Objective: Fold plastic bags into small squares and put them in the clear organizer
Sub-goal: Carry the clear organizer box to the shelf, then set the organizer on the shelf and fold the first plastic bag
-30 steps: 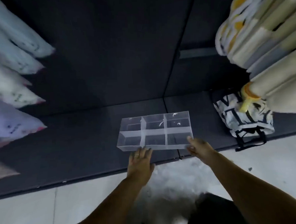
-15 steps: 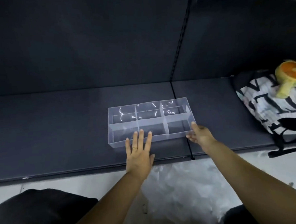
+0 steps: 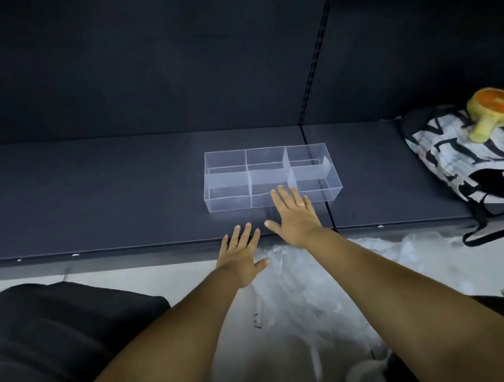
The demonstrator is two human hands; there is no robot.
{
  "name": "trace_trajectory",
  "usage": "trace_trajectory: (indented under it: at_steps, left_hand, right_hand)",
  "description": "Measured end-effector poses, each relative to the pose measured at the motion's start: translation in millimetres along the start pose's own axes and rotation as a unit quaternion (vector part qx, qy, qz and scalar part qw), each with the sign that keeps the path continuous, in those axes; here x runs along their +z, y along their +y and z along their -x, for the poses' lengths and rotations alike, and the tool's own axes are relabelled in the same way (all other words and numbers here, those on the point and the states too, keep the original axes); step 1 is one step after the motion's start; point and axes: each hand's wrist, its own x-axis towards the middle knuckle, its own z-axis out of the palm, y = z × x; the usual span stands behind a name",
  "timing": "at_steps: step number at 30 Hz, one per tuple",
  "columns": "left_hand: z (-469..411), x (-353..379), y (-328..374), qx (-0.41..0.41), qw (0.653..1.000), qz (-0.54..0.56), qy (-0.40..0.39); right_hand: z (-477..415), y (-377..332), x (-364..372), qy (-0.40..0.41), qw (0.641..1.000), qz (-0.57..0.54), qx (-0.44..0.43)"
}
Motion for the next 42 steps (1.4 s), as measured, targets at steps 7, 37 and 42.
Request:
trace_trajectory:
  at_steps: [7,37,42]
  left_hand:
    - [-2.7,11.5,-4.2,0.009,0.999,0.005,0.035]
    - [-6.3,18.1,-10.2,0.011,0.998,0.056,0.015]
    - [5.5,-8.4,14.5,-0.034,0.988,0.146,-0.023]
  right_hand:
    - [-28.3,8.3,-12.9,-0.016,0.999,0.031,0.009]
    - [154.2,62.8,132.6,-0.054,0.985,0.064,0.153]
    - [145.7,78.6,84.1,0.032,0.982,-0.032,0.184]
